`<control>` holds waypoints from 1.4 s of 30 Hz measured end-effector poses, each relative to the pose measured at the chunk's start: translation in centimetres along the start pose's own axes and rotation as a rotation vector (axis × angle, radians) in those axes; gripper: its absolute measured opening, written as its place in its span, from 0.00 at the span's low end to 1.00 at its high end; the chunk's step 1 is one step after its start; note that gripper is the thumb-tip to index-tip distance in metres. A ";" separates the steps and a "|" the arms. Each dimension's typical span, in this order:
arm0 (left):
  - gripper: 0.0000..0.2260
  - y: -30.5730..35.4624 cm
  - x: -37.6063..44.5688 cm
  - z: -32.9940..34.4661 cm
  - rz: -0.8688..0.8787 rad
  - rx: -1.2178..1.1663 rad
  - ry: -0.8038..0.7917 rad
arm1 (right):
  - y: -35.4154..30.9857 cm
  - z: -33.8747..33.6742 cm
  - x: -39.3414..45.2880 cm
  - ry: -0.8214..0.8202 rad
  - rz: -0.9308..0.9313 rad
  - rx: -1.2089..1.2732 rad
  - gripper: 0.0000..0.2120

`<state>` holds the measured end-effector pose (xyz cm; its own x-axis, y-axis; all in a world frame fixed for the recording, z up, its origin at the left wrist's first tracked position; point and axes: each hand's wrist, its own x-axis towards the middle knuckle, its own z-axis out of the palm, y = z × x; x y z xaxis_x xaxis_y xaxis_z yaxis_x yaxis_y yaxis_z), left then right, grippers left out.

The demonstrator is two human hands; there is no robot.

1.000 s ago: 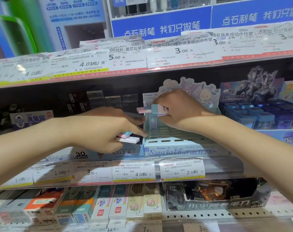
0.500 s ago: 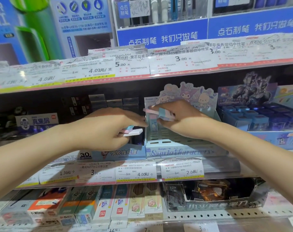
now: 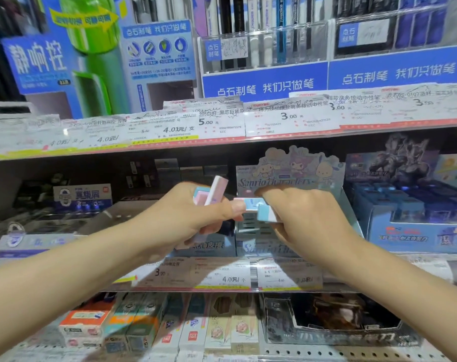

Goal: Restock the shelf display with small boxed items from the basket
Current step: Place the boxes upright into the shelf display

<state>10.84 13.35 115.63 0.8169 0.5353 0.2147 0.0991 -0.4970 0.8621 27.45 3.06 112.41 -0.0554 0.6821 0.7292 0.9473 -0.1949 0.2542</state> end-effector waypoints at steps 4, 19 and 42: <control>0.11 0.1 -0.1 0.3 -0.063 0.003 0.054 | -0.3 -0.2 -0.4 -0.058 -0.049 0.073 0.18; 0.06 2.3 1.2 -1.5 0.002 0.385 -0.134 | 1.1 -2.5 2.0 -0.445 0.154 0.850 0.16; 0.18 0.0 2.0 -1.9 0.391 1.242 -0.246 | 1.1 2.4 4.1 -0.163 0.308 0.737 0.10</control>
<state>11.41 15.74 116.91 0.9783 0.1437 0.1492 0.1785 -0.9502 -0.2556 29.05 7.36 114.21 0.2339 0.7789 0.5819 0.8801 0.0847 -0.4671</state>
